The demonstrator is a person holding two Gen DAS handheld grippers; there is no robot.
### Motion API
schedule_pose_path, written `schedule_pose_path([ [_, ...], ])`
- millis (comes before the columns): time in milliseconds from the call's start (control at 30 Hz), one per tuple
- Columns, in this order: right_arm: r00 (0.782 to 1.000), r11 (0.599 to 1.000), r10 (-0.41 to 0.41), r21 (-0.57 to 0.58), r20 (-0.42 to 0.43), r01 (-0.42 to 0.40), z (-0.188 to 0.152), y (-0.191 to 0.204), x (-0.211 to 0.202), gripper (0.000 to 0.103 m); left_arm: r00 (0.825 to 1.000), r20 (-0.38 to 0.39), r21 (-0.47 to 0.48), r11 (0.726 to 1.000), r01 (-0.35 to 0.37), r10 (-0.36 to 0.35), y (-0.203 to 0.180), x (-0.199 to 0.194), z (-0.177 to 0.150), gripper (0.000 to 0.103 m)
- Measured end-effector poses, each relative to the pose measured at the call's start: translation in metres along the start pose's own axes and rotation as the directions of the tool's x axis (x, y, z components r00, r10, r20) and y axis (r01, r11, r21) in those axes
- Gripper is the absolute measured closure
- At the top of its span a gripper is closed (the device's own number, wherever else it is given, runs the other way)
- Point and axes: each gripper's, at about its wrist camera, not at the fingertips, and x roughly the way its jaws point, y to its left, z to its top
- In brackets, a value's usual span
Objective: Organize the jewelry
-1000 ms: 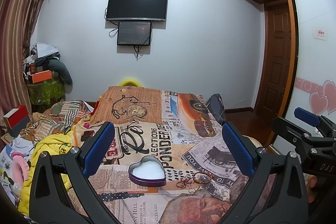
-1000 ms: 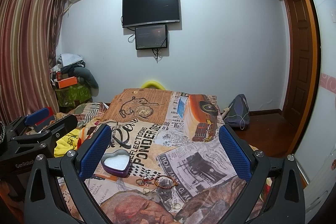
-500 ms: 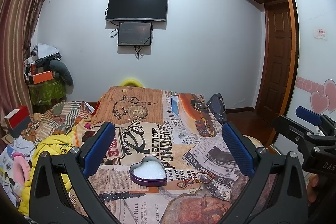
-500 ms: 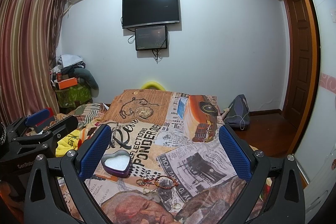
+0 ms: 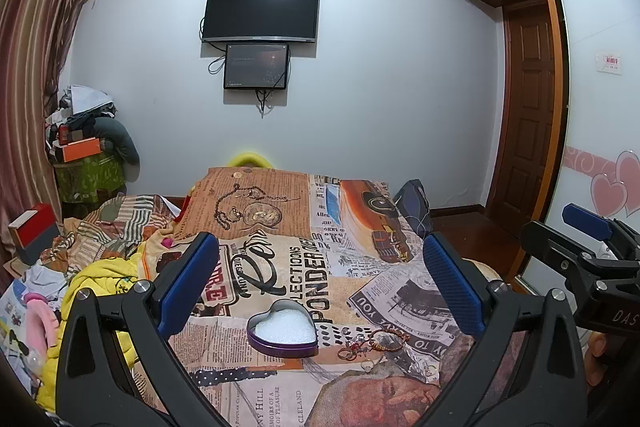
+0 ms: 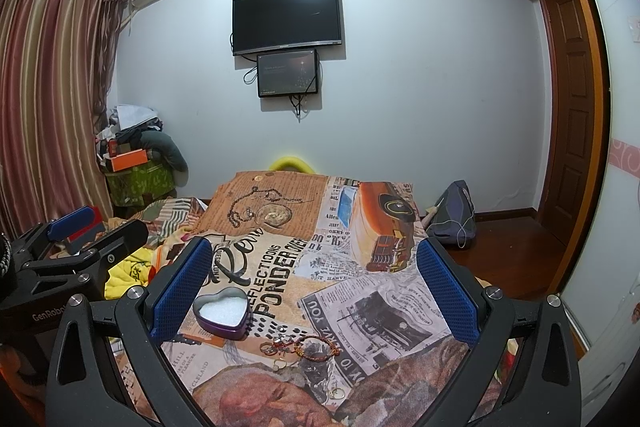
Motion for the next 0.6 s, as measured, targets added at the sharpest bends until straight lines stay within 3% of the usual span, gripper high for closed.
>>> schedule_pose_path([
  [333, 1.0, 1.0, -0.009, 0.008, -0.03, 0.009, 0.001, -0.008, 0.011, 0.002, 0.999, -0.034, -0.004, 1.0, 0.015, -0.015, 0.002, 0.013, -0.002, 0.0],
  [600, 0.989, 0.999, -0.022, 0.043, -0.148, 0.029, -0.022, -0.025, 0.048, 0.002, 0.99, -0.139, -0.016, 1.0, -0.003, 0.0, 0.006, 0.053, -0.021, 0.0],
])
